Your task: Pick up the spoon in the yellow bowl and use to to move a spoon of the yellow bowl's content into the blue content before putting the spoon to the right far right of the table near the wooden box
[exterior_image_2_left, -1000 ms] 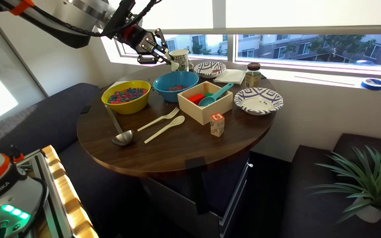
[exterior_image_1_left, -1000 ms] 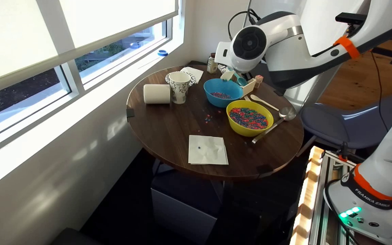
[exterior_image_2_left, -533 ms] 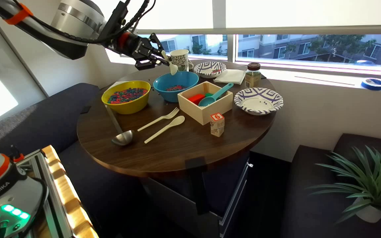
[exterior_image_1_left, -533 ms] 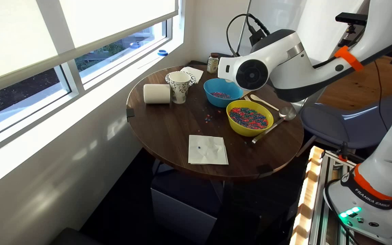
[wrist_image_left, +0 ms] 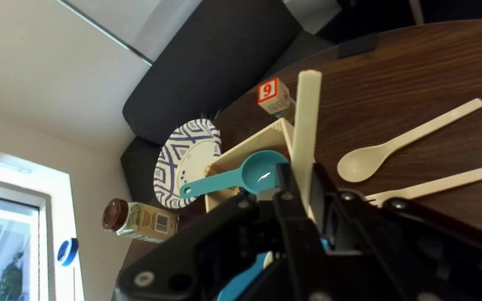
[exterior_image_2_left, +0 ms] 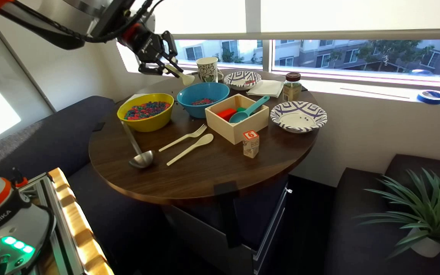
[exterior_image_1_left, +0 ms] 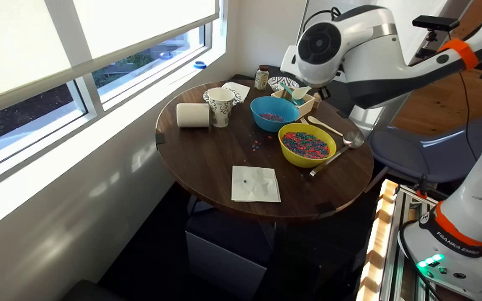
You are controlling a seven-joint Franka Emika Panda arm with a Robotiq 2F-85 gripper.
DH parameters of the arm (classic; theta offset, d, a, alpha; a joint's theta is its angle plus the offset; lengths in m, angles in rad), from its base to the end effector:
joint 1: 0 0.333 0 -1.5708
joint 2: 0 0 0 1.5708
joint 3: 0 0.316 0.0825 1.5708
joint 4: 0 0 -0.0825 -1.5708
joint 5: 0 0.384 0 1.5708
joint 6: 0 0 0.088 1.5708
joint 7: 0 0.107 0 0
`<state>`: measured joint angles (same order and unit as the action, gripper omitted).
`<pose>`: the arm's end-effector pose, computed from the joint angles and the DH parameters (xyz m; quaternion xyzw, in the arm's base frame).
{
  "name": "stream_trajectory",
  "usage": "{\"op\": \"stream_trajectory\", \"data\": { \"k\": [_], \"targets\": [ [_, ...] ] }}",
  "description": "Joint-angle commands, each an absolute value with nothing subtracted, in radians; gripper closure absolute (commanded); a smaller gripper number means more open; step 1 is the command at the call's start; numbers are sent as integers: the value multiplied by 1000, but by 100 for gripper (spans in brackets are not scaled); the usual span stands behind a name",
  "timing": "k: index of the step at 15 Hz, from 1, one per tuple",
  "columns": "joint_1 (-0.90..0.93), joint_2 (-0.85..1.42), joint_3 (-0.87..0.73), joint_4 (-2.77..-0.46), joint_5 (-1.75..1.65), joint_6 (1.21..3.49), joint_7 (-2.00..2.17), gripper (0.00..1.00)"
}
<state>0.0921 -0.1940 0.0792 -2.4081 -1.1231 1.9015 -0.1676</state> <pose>0.4567 0.0129 0.3994 0.7789 0.3846 -0.1334 0.4770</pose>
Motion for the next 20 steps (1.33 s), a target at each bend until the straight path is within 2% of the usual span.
{"op": "stream_trajectory", "data": {
  "k": [1, 7, 10, 19, 20],
  "targets": [
    [84, -406, 15, -2469, -964, 1935, -246, 97],
    [44, -648, -137, -2537, -811, 1969, -265, 97],
    [-6, -707, -225, -2609, -784, 2067, -230, 97],
    [-193, -623, -479, -2775, -643, 2599, -223, 97],
    [-124, -588, -566, -2751, -649, 2641, -195, 97]
  ]
}}
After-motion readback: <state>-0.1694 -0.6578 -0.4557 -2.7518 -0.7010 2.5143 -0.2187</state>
